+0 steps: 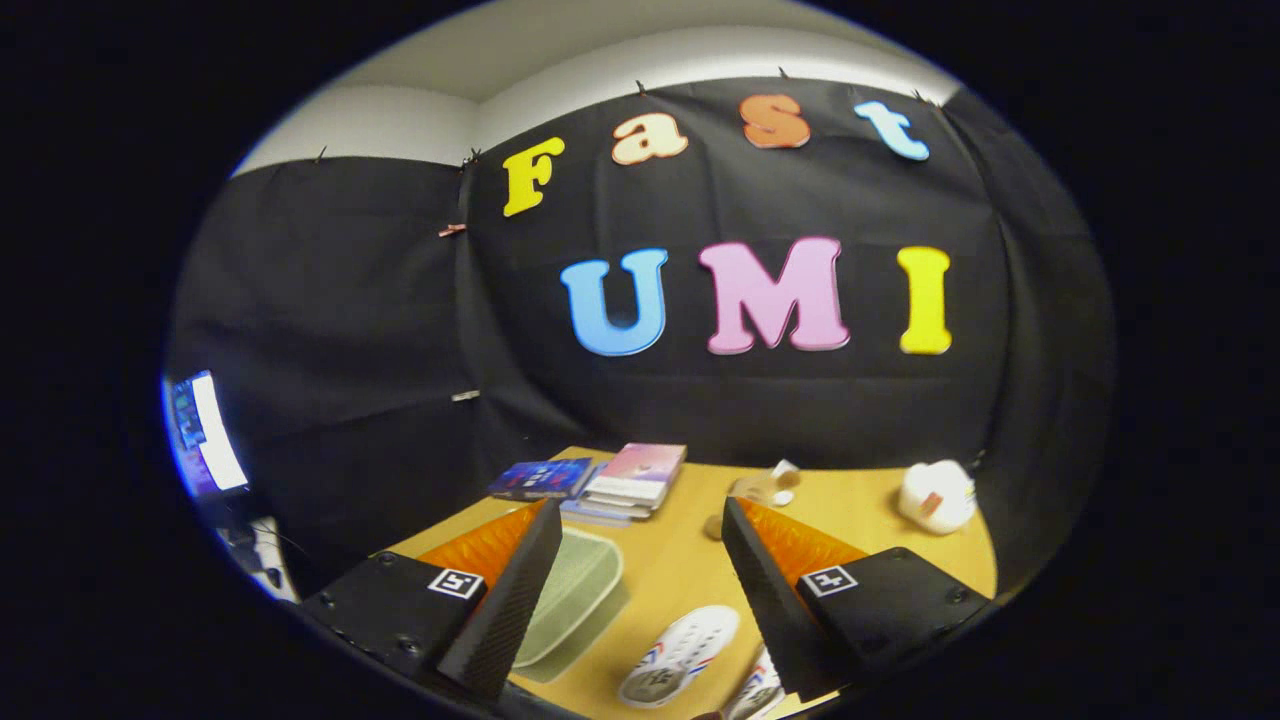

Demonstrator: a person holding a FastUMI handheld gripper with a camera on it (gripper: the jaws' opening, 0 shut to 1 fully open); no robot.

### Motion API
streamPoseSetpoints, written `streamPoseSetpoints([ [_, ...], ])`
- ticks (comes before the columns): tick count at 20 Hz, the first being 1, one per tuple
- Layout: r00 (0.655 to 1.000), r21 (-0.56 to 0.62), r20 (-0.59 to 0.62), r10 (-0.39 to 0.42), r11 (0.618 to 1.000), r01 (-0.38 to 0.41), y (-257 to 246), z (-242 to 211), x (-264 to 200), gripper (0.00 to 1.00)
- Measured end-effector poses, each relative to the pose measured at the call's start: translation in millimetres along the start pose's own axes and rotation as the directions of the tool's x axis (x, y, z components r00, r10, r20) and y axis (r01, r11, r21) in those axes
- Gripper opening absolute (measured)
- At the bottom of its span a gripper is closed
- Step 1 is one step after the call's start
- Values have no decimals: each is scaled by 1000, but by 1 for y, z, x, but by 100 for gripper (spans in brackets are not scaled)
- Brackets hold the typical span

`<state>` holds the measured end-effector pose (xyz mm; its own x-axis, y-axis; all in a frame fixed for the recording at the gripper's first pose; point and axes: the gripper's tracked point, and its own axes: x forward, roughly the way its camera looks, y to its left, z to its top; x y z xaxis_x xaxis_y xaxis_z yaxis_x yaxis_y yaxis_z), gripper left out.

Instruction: Open the storage box then place both shoes into the box .Put the left shoe in first, then the right shoe, with the right side of both shoes facing outward in a uniform manner.

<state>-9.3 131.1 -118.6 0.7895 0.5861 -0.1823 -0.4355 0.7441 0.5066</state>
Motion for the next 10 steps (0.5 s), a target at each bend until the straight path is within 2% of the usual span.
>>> streamPoseSetpoints([
  [3, 987, 226, -116, 111, 971, -82, 3, -47, 7, 99],
  [7, 948, 448, -242, 206, 890, -79, -6, -118, 20, 99],
  [10, 898, 560, -307, 315, 823, -97, 4, -166, 29, 98],
])
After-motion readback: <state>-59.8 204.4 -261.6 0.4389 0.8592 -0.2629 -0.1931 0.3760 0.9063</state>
